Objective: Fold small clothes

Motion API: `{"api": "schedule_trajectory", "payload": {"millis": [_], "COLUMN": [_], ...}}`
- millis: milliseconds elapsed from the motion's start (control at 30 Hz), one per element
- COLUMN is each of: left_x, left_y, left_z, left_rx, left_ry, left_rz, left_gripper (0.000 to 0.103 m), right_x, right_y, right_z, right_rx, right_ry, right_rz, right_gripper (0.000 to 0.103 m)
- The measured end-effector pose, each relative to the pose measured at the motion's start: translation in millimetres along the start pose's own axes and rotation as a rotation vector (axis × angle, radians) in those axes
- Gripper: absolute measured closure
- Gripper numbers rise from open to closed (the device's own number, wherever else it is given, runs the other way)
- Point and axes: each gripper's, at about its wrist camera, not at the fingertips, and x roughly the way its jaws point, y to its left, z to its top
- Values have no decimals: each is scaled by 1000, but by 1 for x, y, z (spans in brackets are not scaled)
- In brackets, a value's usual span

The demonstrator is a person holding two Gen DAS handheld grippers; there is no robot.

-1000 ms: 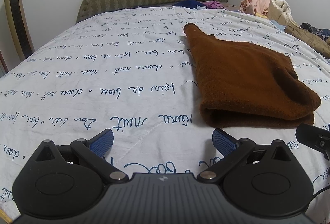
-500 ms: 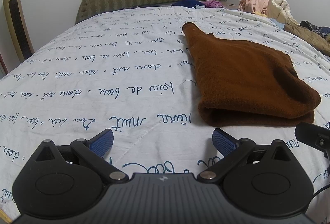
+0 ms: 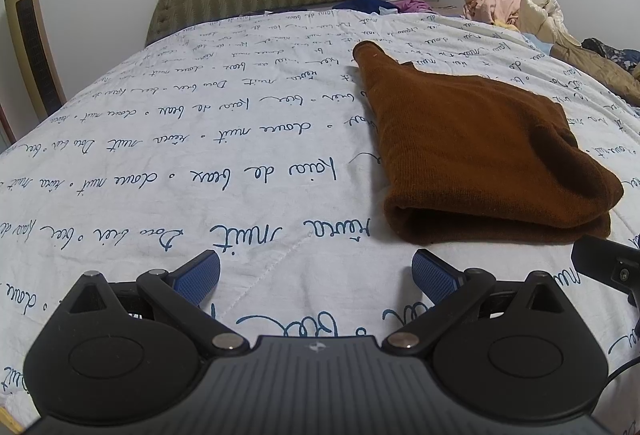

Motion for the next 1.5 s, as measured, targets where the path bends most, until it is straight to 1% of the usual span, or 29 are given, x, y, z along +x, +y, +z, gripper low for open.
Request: {"api": "schedule_trajectory", "payload": {"millis": [1500], "left_x": [2], "left_y": [1], "left_z": [-4], "left_rx": [2], "left_ry": [5], "left_rz": [4], "left_gripper": [0], "right_x": [-1], "right_y": [-3], "right_z": [-1], "right_rx": [9], "right_ry": [-4], "right_rz": [4], "right_gripper": [0]}}
